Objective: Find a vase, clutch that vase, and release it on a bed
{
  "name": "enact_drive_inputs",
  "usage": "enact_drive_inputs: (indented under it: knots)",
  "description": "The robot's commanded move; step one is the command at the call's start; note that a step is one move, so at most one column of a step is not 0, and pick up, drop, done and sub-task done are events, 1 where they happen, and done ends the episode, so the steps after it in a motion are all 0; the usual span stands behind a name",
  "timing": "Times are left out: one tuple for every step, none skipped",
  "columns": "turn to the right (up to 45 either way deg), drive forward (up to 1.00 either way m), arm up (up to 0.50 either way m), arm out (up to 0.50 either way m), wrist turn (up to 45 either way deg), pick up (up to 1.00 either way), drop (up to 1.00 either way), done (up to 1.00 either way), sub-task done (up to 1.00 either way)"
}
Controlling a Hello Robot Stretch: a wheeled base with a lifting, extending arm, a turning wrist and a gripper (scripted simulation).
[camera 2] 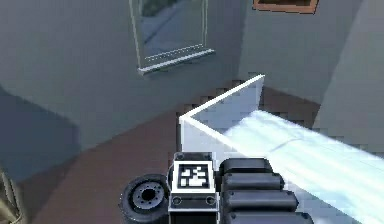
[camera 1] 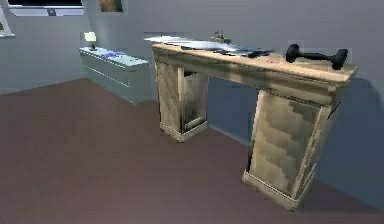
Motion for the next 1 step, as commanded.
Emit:
enact_drive_inputs:
  knots:
    - [-18.0, 0.0, 0.0, 0.0, 0.0, 0.0, 0.0, 0.0, 0.0]
